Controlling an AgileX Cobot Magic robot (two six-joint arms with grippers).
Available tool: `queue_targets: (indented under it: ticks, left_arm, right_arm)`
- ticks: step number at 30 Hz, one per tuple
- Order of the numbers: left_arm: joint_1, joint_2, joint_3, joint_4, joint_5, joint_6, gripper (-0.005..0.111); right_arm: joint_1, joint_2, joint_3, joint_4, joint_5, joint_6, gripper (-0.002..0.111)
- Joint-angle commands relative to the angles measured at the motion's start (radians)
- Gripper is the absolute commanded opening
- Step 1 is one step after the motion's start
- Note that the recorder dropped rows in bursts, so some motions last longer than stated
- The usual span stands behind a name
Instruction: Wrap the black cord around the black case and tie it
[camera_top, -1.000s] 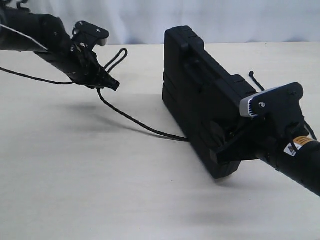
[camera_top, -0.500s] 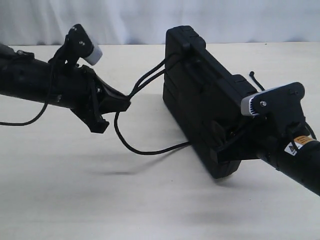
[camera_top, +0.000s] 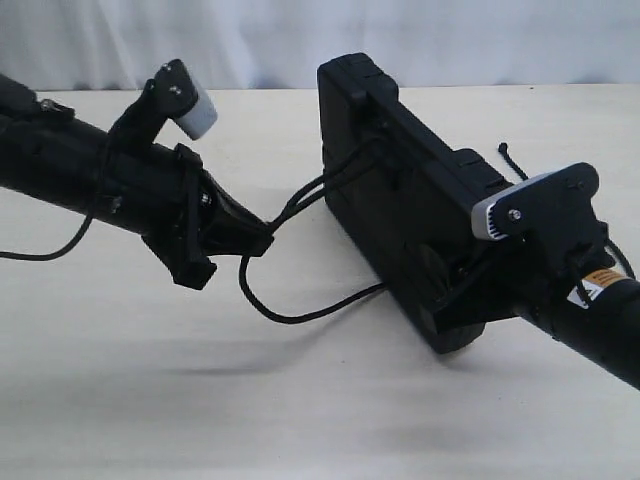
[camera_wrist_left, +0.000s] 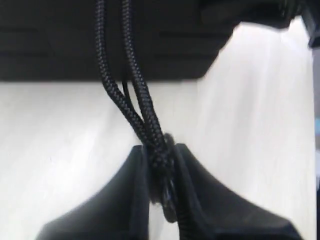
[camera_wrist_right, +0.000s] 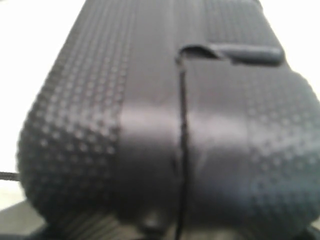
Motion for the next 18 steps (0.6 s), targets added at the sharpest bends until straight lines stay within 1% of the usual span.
queue_targets:
  ticks: [1, 3, 6, 9, 13, 15, 16, 17, 18]
  left_arm:
    - [-0.08, -0.007, -0.117, 0.316, 0.001, -0.392, 0.0]
    - [-0.099, -0.007, -0.166, 0.378, 0.021, -0.485, 0.0]
    - [-0.101, -0.007, -0.216, 0.385, 0.057, -0.524, 0.0]
    - [-0.101, -0.005, -0.228, 0.385, 0.067, -0.565, 0.0]
    - [-0.101, 0.027, -0.228, 0.365, 0.096, -0.567, 0.0]
    - [-0.101, 0.048, -0.228, 0.333, 0.085, -0.567, 0.0]
    - [-0.101, 0.062, -0.228, 0.285, 0.051, -0.549, 0.0]
    - [-0.101, 0.063, -0.228, 0.271, 0.033, -0.538, 0.0]
    - [-0.101, 0.063, -0.228, 0.241, -0.013, -0.511, 0.0]
  right_arm:
    - [0.001, -0.005, -0.025, 0.037, 0.0, -0.078, 0.004]
    - [0.001, -0.005, -0.025, 0.037, -0.003, -0.078, 0.004]
    - [0.001, -0.005, -0.025, 0.037, 0.0, -0.104, 0.004]
    - [0.001, -0.005, -0.025, 0.037, 0.0, -0.124, 0.004]
    - [0.001, -0.005, -0.025, 0.037, 0.0, -0.161, 0.004]
    - [0.001, -0.005, -0.025, 0.037, 0.004, -0.176, 0.004]
    - [0.001, -0.005, -0.023, 0.037, 0.006, -0.177, 0.004]
    - [0.001, -0.005, -0.021, 0.037, 0.009, -0.181, 0.004]
    - [0.001, -0.005, -0.021, 0.037, 0.028, -0.208, 0.004]
